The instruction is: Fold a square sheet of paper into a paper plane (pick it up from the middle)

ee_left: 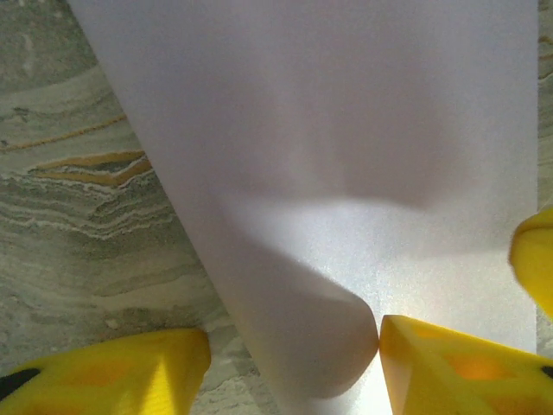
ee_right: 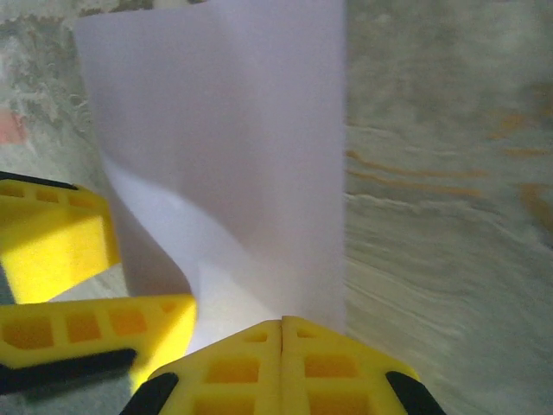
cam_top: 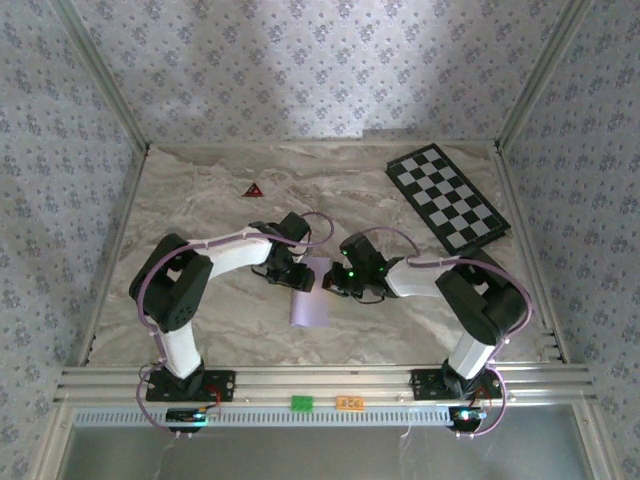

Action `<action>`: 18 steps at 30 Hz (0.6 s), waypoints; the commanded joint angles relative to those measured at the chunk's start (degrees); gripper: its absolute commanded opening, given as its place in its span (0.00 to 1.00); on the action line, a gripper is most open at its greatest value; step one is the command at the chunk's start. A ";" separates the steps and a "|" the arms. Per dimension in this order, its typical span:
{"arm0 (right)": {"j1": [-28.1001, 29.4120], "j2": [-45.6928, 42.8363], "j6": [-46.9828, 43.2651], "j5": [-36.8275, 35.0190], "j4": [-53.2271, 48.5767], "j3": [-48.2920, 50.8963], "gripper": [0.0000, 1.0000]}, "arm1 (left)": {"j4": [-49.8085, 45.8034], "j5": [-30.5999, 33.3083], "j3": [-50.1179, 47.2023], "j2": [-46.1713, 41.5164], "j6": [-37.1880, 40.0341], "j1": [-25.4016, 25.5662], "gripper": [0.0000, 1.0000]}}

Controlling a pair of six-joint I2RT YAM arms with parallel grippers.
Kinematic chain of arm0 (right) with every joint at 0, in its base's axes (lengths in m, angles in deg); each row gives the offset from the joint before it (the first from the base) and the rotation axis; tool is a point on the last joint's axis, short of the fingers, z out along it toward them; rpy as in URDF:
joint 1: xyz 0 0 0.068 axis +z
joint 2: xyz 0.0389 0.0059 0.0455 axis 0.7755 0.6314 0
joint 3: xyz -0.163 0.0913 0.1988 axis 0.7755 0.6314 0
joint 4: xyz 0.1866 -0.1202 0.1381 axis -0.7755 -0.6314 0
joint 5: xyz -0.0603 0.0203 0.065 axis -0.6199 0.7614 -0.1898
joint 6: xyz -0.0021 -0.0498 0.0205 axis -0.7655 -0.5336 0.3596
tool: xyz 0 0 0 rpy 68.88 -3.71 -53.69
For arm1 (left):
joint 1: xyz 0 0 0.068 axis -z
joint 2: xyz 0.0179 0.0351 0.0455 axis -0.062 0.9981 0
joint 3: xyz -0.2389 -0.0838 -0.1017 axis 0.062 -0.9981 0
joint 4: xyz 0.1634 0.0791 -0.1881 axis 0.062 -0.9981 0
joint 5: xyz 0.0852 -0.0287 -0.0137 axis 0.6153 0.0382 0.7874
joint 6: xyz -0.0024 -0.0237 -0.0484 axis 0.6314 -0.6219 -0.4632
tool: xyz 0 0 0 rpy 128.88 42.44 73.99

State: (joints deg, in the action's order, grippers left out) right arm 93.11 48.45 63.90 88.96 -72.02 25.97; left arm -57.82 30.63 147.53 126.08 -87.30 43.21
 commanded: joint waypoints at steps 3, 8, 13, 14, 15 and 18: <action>1.07 1.68 0.90 1.02 1.08 -2.20 0.00 | 7.52 2.89 -1.28 5.30 0.59 0.07 0.60; 1.42 3.75 0.29 0.65 -1.67 -2.52 0.00 | 7.83 2.67 -1.36 5.63 0.18 0.08 0.60; 1.25 5.52 -0.62 -0.14 -2.58 1.40 0.00 | 8.14 2.58 -1.76 5.57 -0.11 0.26 0.60; 1.22 5.58 -1.00 -0.67 -2.73 2.39 0.00 | 8.14 2.57 -1.87 5.35 -0.27 0.25 0.60; 1.14 5.63 -1.39 -0.80 -2.95 3.29 0.00 | 8.14 2.50 -1.87 5.10 -0.44 0.24 0.60; 0.63 5.81 -3.50 0.12 -3.63 4.51 0.00 | 8.66 1.73 -2.15 3.73 -1.45 0.40 0.60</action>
State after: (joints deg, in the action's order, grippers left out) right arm 93.83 51.31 63.16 90.32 -67.38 26.78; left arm -57.78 30.61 147.60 126.10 -88.44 43.24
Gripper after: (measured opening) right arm 0.067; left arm 0.597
